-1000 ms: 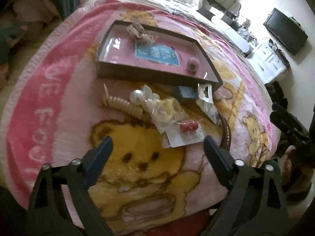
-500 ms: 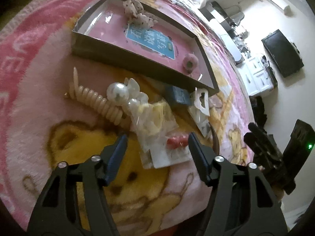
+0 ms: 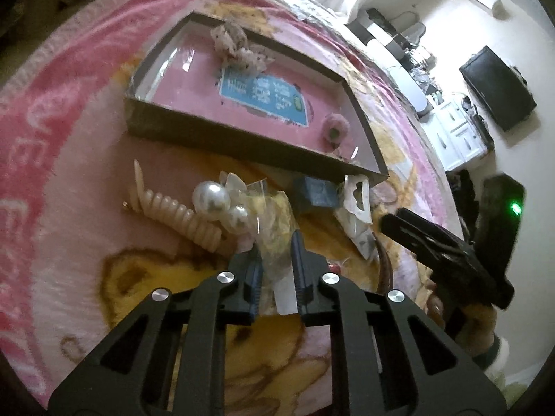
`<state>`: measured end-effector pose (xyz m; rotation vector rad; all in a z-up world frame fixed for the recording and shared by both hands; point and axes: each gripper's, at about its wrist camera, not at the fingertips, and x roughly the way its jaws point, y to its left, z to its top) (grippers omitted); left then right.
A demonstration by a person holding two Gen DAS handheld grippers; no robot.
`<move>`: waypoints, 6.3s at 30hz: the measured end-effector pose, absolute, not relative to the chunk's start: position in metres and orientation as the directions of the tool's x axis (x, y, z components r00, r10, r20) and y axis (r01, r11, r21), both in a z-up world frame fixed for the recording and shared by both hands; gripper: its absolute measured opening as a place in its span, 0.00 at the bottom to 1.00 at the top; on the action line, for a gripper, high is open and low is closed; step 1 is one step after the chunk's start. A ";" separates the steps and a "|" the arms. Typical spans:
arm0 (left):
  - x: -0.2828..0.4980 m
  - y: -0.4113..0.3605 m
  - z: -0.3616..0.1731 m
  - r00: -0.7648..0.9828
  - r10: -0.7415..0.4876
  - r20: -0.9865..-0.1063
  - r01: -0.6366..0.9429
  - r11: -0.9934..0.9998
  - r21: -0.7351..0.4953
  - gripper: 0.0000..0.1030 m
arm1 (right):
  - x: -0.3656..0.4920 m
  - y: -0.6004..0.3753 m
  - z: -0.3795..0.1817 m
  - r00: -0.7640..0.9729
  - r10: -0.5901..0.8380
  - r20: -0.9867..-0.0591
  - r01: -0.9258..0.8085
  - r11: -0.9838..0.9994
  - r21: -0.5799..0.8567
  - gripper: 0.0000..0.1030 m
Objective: Organize jewelry
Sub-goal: 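Grasp the clear bag of yellow hair ties with the left gripper while the right grasps the white claw clip, then lower the bag into the box and open the left gripper while the right releases the claw clip there, then lift both open grippers away from the box over the remaining accessories, then grasp the brown oval barrette with the right gripper while the left closes on the pearl clip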
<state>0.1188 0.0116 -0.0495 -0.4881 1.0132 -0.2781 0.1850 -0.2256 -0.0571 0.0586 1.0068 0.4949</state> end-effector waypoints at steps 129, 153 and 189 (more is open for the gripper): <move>0.165 0.043 0.036 0.675 -0.265 -0.689 -0.016 0.928 -0.372 0.84 | 0.178 -0.262 0.051 0.687 0.386 -0.615 -0.339 0.920 0.199 0.94; 0.105 0.021 0.051 0.701 -0.226 -0.677 0.031 0.957 -0.287 0.91 | 0.107 -0.262 0.070 0.721 0.398 -0.567 -0.396 0.908 0.135 0.94; 0.064 0.010 -0.036 0.530 -0.234 -0.815 0.019 0.964 -0.264 0.91 | 0.086 -0.249 -0.029 0.494 0.404 -0.770 -0.392 0.894 0.217 0.95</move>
